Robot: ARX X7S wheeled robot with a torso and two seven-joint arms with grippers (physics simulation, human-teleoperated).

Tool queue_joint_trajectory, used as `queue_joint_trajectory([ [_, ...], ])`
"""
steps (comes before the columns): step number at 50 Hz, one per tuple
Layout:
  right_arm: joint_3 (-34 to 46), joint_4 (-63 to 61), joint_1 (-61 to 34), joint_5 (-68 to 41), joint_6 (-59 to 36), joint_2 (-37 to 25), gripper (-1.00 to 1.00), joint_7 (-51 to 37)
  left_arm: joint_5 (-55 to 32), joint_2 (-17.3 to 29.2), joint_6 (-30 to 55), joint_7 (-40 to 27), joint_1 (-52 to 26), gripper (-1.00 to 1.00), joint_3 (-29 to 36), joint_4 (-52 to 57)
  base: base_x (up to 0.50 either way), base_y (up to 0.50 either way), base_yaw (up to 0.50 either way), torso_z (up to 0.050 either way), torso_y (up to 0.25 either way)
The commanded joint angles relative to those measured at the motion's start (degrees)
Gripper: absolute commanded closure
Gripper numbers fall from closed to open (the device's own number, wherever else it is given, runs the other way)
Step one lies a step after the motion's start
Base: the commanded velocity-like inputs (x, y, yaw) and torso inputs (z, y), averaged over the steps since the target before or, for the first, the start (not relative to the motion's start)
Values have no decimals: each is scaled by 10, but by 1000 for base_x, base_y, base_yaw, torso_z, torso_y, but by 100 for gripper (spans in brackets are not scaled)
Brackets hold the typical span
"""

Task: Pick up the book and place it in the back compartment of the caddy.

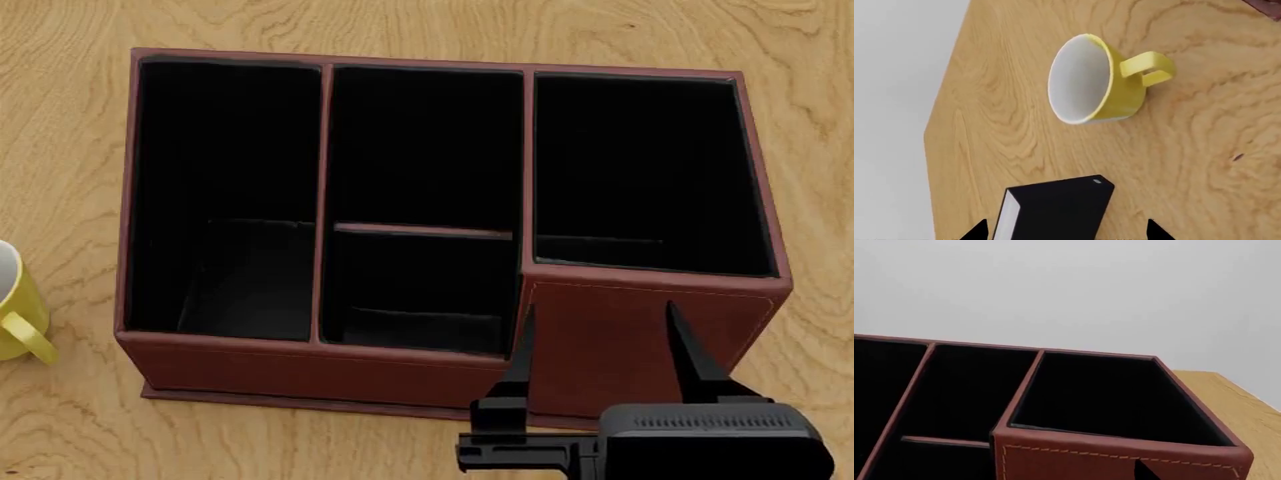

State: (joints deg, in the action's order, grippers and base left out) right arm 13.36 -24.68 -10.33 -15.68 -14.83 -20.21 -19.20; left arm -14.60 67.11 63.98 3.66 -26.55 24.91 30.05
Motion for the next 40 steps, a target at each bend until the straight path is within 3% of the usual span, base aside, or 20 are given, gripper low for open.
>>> queue_joint_trajectory([
  [1, 2, -3, -1, 0, -2, -1, -100, -3, 23, -2, -15, 17, -21, -100, 31, -36, 0, 0, 0, 0, 0],
  [40, 5, -2, -4, -4, -4, -6, -100, -9, 117, -38, -48, 75, -121, -100, 137, -175, 0, 0, 0, 0, 0],
])
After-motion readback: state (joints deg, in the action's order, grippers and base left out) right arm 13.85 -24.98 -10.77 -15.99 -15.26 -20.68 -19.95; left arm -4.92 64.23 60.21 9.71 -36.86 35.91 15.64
